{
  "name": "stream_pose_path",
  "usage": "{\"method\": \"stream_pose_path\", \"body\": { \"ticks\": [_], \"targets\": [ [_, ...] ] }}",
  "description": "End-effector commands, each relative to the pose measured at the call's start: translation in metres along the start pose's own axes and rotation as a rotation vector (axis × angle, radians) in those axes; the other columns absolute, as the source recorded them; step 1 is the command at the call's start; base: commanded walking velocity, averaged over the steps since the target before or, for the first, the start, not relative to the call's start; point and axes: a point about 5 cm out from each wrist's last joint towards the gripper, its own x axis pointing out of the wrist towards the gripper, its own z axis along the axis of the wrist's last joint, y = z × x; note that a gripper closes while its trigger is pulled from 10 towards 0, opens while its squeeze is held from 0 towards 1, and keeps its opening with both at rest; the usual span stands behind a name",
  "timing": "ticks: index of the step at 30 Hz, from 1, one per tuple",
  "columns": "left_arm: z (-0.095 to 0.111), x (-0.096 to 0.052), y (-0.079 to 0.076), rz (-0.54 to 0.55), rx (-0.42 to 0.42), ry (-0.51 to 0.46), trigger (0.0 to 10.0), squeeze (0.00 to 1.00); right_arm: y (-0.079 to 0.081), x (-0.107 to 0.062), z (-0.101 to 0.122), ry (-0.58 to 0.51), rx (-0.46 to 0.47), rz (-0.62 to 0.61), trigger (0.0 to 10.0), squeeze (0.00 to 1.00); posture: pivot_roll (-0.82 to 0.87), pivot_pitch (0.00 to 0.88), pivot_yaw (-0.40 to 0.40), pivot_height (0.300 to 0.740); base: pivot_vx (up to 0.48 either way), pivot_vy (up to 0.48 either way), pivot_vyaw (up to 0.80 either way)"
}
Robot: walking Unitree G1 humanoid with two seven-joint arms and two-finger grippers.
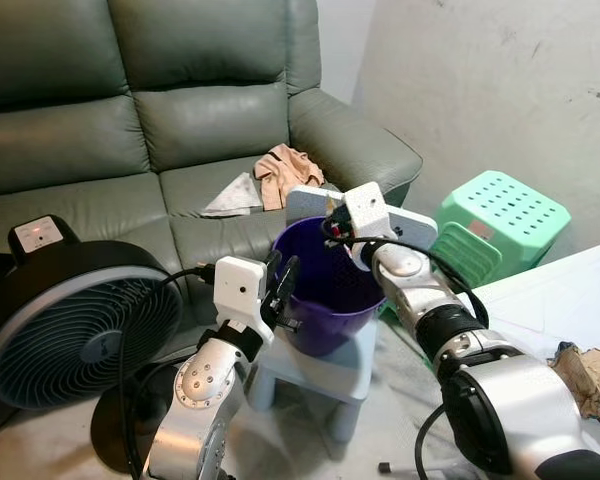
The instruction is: Picking trash to rubbish bin
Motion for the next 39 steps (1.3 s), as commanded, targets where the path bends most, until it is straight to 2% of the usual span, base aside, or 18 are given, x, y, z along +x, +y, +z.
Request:
{"method": "stream_pose_path", "body": {
  "ticks": [1,6,7,8,21,26,30,33,35,39],
  "targets": [
    [0.003,-0.002,-0.008,-0.033,-0.019,-0.006,10.0,0.0,0.001,-0.001,-0.009,0.039,0.003,-0.009,10.0,0.0,0.23,0.115,-0.138,0.715,0.0,0.0,0.0],
    [0.003,-0.003,-0.01,-0.037,-0.021,-0.003,10.0,0.0,0.004,-0.002,-0.012,0.048,0.002,-0.006,10.0,0.0,0.23,0.116,-0.14,0.715,0.0,0.0,0.0],
    [0.004,-0.003,-0.01,-0.038,-0.023,-0.005,10.0,0.0,0.005,-0.001,-0.013,0.052,0.013,-0.008,10.0,0.52,0.24,0.121,-0.142,0.715,0.0,0.0,0.0],
    [0.004,-0.003,-0.01,-0.038,-0.024,-0.003,10.0,0.0,0.006,-0.001,-0.013,0.052,0.038,-0.001,10.0,1.0,0.24,0.123,-0.142,0.715,0.0,0.0,0.0],
    [0.005,-0.002,-0.009,-0.03,-0.025,-0.006,10.0,0.0,0.003,0.0,-0.003,0.003,0.083,-0.008,10.0,1.0,0.24,0.12,-0.142,0.715,0.0,0.0,0.0],
    [0.006,0.0,-0.005,-0.017,-0.013,-0.009,10.0,0.0,-0.008,-0.001,0.012,-0.121,0.147,0.002,10.0,1.0,0.23,0.112,-0.138,0.715,0.0,0.0,0.0],
    [0.007,0.002,0.005,0.009,0.01,-0.013,10.0,0.0,-0.021,-0.006,0.016,-0.199,0.184,-0.017,10.0,1.0,0.23,0.106,-0.134,0.715,0.0,0.0,0.0],
    [0.012,0.005,0.018,0.037,0.032,-0.021,10.0,0.0,-0.036,-0.014,0.015,-0.274,0.234,-0.025,10.0,1.0,0.23,0.096,-0.122,0.715,0.0,0.0,0.0],
    [0.015,0.008,0.026,0.046,0.056,-0.028,10.0,0.0,-0.045,-0.018,0.011,-0.287,0.251,-0.048,10.0,1.0,0.22,0.09,-0.114,0.715,0.0,0.0,0.0],
    [0.02,0.012,0.044,0.077,0.092,-0.033,10.0,0.0,-0.06,-0.027,0.007,-0.338,0.25,-0.09,10.0,1.0,0.2,0.08,-0.094,0.715,0.0,0.0,0.0]
  ]
}}
